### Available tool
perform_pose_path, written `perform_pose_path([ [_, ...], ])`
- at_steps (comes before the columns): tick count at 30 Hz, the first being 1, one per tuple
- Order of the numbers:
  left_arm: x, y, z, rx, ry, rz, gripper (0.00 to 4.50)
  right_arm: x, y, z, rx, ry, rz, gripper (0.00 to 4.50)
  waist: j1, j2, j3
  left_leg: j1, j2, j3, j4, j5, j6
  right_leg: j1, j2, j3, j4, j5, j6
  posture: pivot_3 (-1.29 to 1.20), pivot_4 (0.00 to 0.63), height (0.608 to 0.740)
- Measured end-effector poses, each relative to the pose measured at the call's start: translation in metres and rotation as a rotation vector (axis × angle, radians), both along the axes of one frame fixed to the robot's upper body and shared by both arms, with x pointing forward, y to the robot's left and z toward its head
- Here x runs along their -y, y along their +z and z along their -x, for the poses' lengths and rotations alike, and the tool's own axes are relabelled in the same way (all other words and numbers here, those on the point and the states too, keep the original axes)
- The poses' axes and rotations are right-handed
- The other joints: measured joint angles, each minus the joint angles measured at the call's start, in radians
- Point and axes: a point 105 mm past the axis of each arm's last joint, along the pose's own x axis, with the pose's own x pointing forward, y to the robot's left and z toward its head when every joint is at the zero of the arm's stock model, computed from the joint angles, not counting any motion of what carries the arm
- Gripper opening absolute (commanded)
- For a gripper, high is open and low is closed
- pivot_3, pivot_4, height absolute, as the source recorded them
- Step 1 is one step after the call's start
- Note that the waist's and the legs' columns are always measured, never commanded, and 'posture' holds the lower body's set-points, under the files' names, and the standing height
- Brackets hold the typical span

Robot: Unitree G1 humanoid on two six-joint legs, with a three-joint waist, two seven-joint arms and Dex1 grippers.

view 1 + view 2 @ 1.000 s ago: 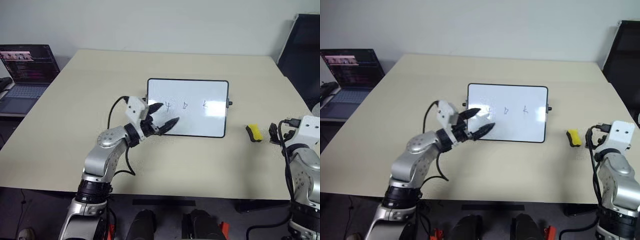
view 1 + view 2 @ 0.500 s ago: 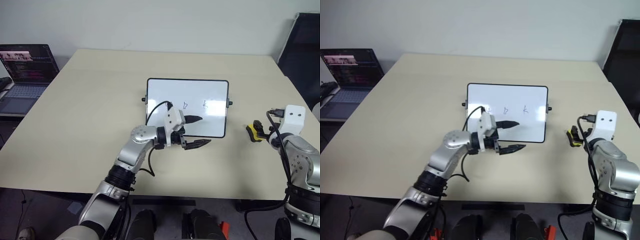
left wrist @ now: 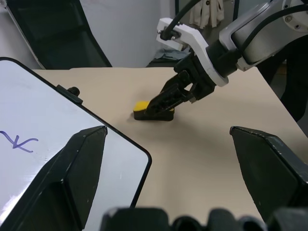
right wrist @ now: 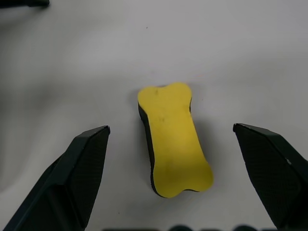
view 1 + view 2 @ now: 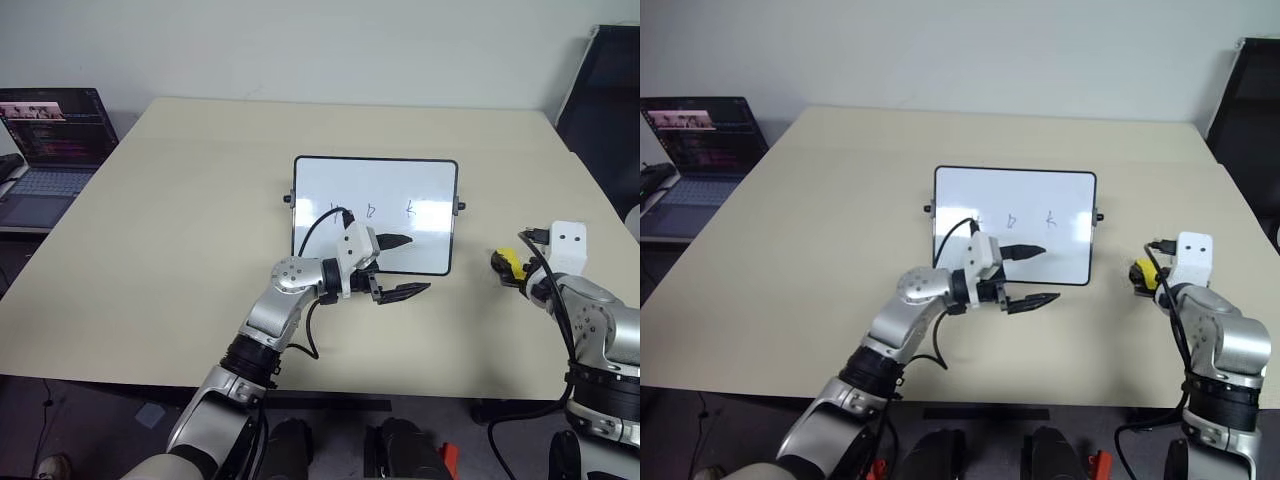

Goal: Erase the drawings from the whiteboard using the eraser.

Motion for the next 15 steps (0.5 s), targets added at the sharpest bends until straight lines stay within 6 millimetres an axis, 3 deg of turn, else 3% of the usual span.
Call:
perform_pose_path([
  [15, -0.007, 0.000, 0.004, 0.004, 0.032, -0.001, 4.45, 0.000, -0.010, -0.011, -0.002, 0.022, -0.049, 4.49, 0.000, 0.000, 0.000, 0.000, 0.000, 0.000, 0.000, 0.000, 0.000, 0.000, 0.000, 0.000, 0.001, 0.000, 0.000, 0.00, 0.150, 0.740],
])
